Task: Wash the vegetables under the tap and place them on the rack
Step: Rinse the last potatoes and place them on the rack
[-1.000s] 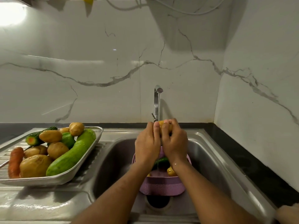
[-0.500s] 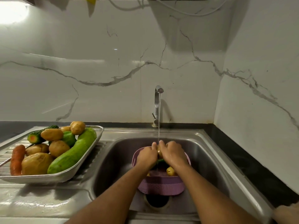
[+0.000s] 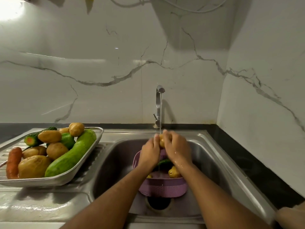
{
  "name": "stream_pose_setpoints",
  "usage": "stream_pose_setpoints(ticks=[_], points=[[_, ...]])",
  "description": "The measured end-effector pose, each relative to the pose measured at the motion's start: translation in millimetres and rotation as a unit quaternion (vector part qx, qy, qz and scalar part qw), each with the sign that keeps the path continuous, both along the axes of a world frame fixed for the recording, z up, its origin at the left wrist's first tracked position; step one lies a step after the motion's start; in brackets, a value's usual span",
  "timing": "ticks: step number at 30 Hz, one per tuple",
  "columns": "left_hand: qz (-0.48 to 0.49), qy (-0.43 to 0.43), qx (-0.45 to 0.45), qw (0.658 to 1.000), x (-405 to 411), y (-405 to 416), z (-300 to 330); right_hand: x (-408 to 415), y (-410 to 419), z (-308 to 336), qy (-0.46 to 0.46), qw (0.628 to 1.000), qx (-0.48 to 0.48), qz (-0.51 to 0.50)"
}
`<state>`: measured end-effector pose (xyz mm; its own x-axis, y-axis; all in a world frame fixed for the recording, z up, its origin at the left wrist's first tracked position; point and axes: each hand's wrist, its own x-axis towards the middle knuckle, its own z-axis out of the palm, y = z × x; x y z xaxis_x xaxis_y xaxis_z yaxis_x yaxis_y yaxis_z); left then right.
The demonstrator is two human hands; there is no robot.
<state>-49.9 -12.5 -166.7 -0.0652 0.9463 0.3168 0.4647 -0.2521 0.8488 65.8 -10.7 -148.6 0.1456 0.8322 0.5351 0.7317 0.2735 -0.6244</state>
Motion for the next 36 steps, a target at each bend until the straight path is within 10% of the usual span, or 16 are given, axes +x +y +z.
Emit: stream_pose_setpoints(ticks=[3,9,15,36], points=[[-0.001,-0.12,0.128,0.984,12.1,-10.3,21.5,-11.1,-1.1,8.8,0.066,0.98,0.182,0.034],[-0.035,0.102,-0.14,0.984,-13.9,2.0,-10.2,6.0,12.3,-26.0,0.006,0.974,-0.225,0.002],[-0.041,0.23,-0.038,0.972,-23.3,1.6,-1.0,11.4,13.6,-22.4,0.079,0.965,-0.248,0.015],[0.028,0.266,0.031,0.963,-54.1,-70.8,35.6,4.9,15.7,-26.1,0.107,0.936,-0.315,0.113]])
